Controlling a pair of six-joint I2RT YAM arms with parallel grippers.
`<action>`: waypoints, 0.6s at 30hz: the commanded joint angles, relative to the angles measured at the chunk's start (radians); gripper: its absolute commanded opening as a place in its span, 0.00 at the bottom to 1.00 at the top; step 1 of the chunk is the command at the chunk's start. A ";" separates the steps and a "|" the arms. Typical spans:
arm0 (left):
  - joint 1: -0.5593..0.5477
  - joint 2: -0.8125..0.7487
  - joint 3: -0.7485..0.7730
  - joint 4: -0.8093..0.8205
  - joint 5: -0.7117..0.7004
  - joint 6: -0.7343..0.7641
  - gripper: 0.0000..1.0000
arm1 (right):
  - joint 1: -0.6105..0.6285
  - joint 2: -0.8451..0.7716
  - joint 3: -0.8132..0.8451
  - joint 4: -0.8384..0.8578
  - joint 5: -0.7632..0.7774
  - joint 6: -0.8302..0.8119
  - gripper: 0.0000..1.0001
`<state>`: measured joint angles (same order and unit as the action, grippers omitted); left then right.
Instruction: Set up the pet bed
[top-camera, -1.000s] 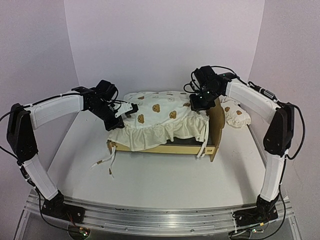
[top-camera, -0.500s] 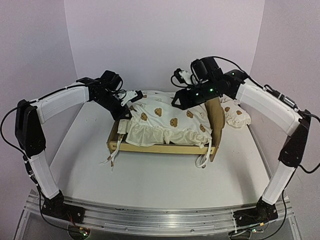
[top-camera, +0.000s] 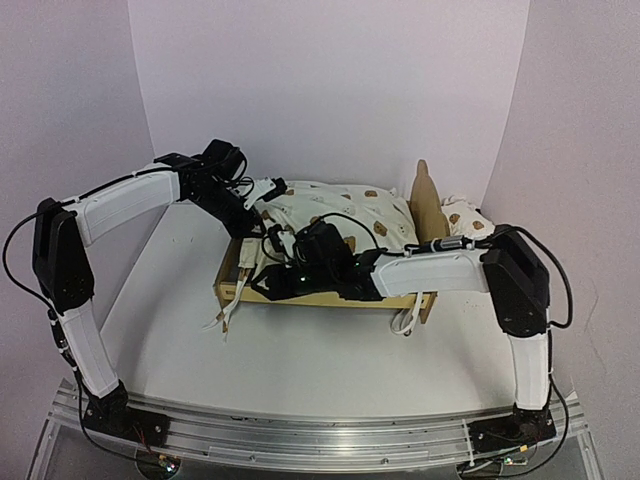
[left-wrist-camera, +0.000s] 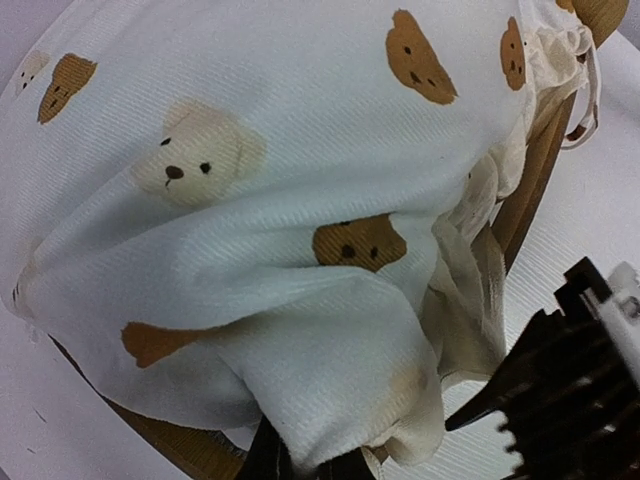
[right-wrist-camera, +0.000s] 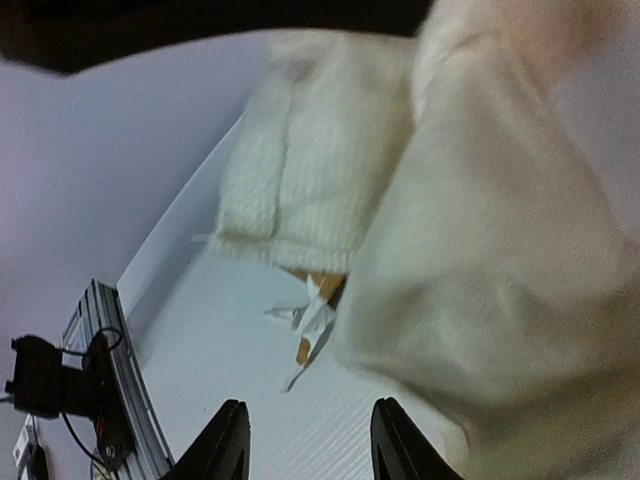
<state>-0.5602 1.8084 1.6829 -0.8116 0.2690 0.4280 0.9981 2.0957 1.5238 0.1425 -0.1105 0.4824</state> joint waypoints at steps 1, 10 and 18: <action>-0.003 0.006 0.057 0.024 0.039 -0.025 0.00 | -0.006 0.058 0.094 0.159 0.072 0.132 0.42; -0.003 0.008 0.065 0.021 0.039 -0.028 0.00 | -0.010 0.195 0.204 0.141 0.061 0.208 0.34; -0.003 0.002 0.056 0.020 0.034 -0.029 0.00 | -0.019 0.202 0.213 0.135 0.057 0.222 0.03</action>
<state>-0.5571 1.8194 1.6955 -0.8145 0.2767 0.4133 0.9838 2.2875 1.7000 0.2584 -0.0480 0.6830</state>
